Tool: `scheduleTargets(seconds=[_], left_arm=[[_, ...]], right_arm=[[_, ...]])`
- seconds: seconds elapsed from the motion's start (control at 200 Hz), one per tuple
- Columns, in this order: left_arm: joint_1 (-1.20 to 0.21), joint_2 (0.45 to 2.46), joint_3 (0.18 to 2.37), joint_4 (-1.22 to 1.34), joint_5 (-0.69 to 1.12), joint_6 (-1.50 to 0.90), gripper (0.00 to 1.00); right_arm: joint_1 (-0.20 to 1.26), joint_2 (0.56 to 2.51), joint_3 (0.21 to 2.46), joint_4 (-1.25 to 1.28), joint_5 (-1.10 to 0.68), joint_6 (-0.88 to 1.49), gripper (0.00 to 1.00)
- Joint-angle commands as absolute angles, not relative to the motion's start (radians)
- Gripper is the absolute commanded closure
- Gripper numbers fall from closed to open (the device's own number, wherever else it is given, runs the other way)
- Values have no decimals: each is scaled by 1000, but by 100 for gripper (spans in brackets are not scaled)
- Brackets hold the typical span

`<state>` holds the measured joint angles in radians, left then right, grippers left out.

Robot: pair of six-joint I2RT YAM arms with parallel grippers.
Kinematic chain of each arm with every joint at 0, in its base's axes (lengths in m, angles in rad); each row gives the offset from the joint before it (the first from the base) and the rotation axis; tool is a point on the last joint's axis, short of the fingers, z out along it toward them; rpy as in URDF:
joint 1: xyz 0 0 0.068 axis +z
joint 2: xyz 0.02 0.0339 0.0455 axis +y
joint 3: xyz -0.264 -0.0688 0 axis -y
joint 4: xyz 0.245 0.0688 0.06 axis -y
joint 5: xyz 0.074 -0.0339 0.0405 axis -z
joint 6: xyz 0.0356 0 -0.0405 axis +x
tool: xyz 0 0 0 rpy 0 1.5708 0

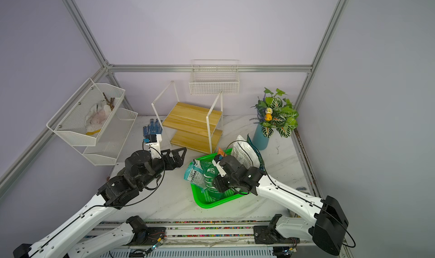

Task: Take down the fertilizer bag from the shelf
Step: Place the fertilizer bag in the storage box, then reset both arms

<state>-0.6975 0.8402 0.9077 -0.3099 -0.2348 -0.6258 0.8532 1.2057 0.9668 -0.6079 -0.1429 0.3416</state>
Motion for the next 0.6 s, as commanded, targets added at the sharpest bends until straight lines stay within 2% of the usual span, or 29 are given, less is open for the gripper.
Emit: scheduleTargets(seconds=[0.0,0.105,0.305,0.42,0.595], left_arm=[[-688,831,855,-322,-264,-599,0],[-683,820,845,-321,-268,-598,0],[-669,800,824,-332,-280,-592,0],[-655,784,816,-349,-297,-579,0],[-622,762,794,-353,-311,-569,0]], right_arm=[[856,1127,1114,-600,-53,326,44],[844,1101,1211,-643,88,313,38],[738,1066,1288,-732,382,349,37],[627,1006,1267,-739,448,396,44],[482,935,1215,-753,493,435,68]])
